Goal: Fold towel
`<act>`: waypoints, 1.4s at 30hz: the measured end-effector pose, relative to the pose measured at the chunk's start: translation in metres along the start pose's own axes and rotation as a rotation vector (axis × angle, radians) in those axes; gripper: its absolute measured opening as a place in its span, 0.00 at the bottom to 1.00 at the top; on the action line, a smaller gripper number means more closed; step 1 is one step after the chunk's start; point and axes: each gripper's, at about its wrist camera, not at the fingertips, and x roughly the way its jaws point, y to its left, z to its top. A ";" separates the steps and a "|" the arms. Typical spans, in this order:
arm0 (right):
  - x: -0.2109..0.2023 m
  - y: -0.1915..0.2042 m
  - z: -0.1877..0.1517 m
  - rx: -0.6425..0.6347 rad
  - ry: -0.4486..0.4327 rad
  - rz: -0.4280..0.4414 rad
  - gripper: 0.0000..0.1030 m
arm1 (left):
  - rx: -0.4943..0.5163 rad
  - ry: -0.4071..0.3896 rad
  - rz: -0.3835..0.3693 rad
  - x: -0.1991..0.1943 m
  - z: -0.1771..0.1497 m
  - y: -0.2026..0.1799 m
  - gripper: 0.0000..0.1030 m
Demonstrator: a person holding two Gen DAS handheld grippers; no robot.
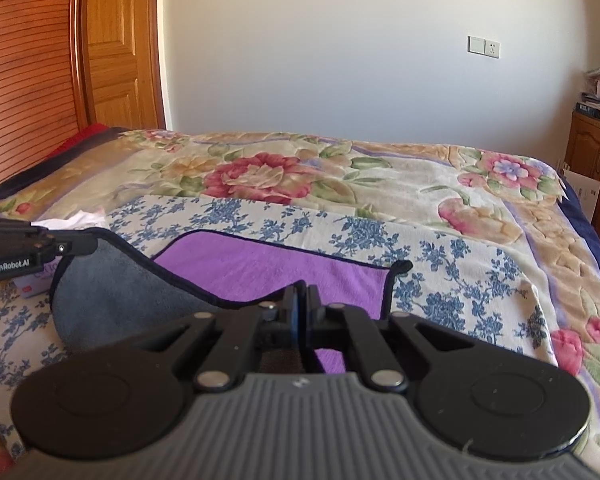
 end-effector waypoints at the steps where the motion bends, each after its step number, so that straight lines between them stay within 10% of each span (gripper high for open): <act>1: 0.001 -0.001 0.001 -0.004 -0.001 -0.001 0.04 | -0.002 0.000 -0.002 0.001 0.001 0.000 0.05; 42: 0.056 -0.024 0.029 -0.040 -0.080 -0.067 0.04 | 0.050 -0.029 0.040 0.067 0.042 0.006 0.05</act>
